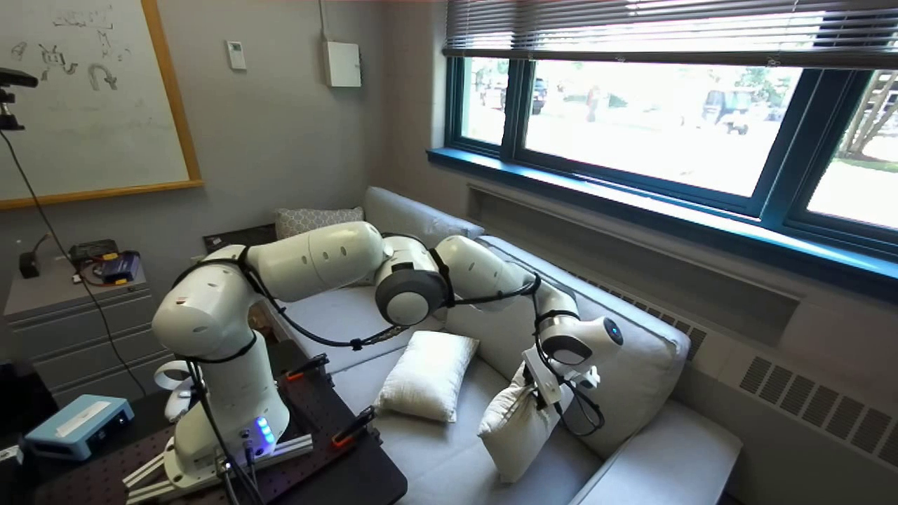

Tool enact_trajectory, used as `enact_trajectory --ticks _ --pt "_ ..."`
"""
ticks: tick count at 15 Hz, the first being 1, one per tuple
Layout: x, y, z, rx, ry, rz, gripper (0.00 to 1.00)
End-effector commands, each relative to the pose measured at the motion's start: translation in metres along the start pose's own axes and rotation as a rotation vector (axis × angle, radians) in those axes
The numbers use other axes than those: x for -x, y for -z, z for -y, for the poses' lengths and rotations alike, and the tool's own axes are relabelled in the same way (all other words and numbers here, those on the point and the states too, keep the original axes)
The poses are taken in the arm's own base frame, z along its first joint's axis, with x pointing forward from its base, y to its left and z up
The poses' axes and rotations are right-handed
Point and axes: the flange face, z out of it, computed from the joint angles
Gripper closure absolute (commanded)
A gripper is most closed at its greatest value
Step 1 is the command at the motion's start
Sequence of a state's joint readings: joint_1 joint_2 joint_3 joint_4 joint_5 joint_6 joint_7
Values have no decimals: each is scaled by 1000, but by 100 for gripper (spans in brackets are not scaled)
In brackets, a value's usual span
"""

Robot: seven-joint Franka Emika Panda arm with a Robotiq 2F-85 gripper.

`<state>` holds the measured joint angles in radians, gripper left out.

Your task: Place the striped pillows against the right armrest

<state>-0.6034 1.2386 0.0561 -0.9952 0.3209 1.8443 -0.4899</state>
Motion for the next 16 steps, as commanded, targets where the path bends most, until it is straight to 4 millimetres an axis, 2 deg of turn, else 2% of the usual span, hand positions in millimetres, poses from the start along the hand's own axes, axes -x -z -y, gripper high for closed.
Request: enact_trajectory --ticks 1,4,8,10,11,13,16 --pt "14 1 -40 -75 -6 35 97" --pt "34 -20 -70 -139 -33 96 97" --pt "51 -51 -90 -193 -69 184 97" --pt "51 -54 -98 -163 -117 182 97" --pt "46 -48 -100 -114 -141 151 97" --pt "36 -19 -103 -42 -174 68 97" --pt "27 41 -111 48 -218 -61 97"
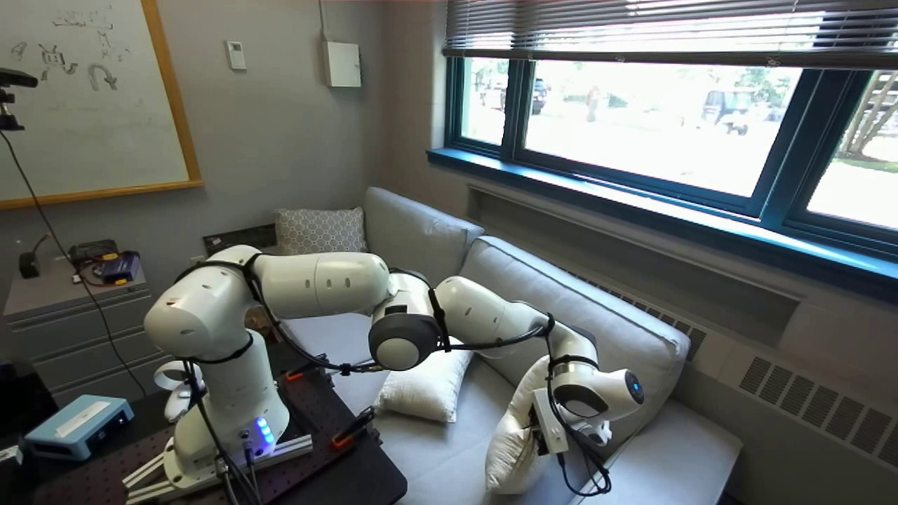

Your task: Place the striped pillows against the right armrest

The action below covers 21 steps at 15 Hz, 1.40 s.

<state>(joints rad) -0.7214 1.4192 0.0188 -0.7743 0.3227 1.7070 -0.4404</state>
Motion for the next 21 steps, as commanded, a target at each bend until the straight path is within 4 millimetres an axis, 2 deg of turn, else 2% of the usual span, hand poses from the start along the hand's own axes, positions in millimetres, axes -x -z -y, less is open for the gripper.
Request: enact_trajectory --ticks 1,3,5,6,7,12,16,18,21 --pt "-9 71 -7 120 -74 -150 97" --pt "-9 102 -17 178 -129 -235 98" --pt "-10 120 -26 234 -193 -302 98" --pt "-10 125 -29 262 -228 -331 72" --pt "-11 128 -33 294 -264 -355 72" --pt "-14 140 -33 404 -387 -416 36" --pt "-21 145 -13 416 -380 -442 5" --pt "-28 148 7 400 -333 -467 0" --pt "-44 150 50 399 -245 -514 0"
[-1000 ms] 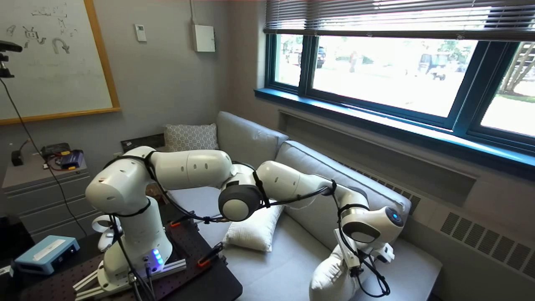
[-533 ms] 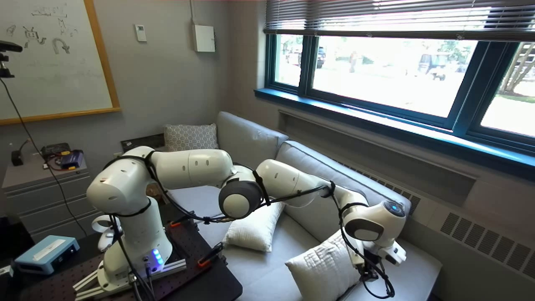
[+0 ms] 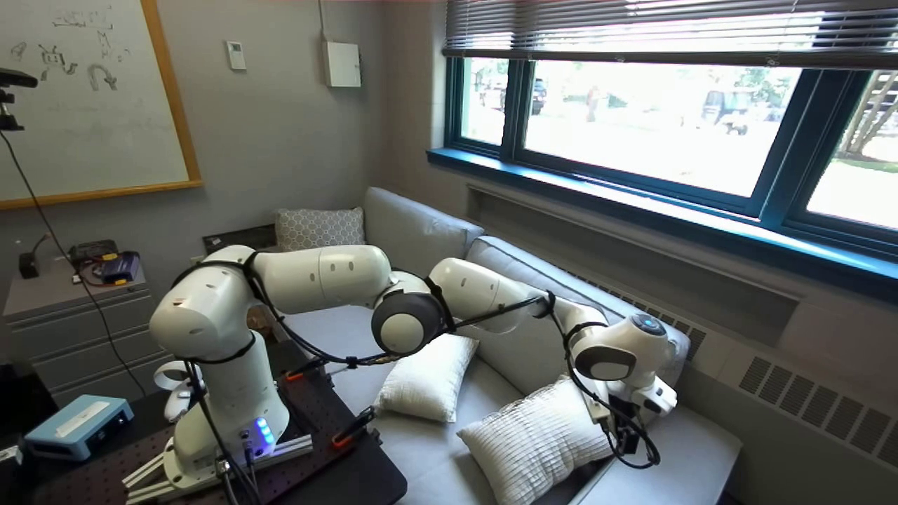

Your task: Place the striped pillows against the right armrest

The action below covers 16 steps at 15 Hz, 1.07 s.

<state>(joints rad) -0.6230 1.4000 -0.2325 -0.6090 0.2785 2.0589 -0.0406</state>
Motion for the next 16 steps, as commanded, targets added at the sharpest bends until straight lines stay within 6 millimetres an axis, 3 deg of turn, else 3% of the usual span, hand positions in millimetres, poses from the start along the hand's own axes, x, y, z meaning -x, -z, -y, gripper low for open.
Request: enact_trajectory --ticks 1,5,9,12,16 --pt "-7 26 54 -34 76 -66 0" --pt "2 32 141 -53 161 -138 0" --pt "29 26 231 -101 234 -159 0" --pt "67 13 300 -154 292 -115 0" --pt "139 -12 390 -208 368 0 0"
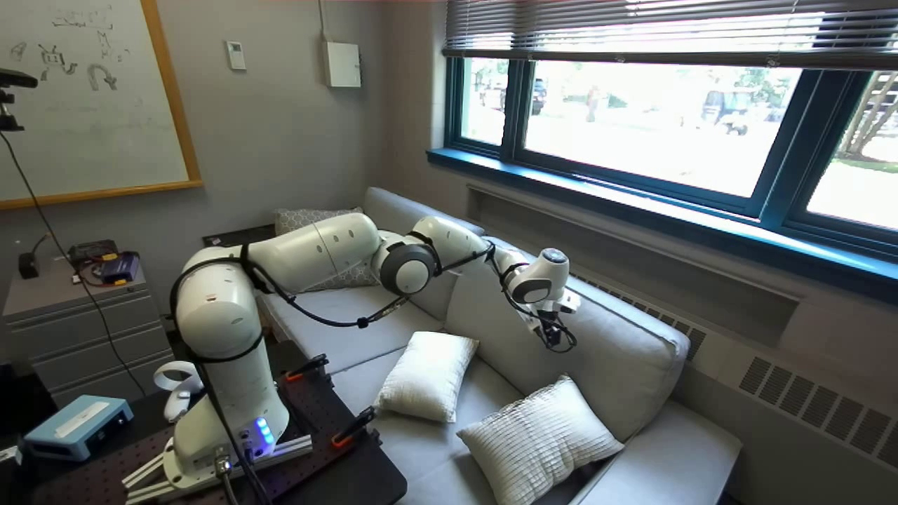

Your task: Place the striped pillows against the right armrest

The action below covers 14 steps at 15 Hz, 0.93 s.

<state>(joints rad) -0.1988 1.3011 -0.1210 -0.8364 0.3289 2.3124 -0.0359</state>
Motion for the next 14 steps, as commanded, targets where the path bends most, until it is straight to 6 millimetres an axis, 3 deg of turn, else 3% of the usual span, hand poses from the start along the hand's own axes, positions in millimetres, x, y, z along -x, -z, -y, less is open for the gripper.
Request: enact_trajectory --ticks 1,7,10,14 --pt "40 -17 81 -57 28 97 0" --pt "139 -76 229 -59 115 304 0" --pt "197 -101 283 -16 192 427 0" --pt "278 -133 329 111 308 603 0"
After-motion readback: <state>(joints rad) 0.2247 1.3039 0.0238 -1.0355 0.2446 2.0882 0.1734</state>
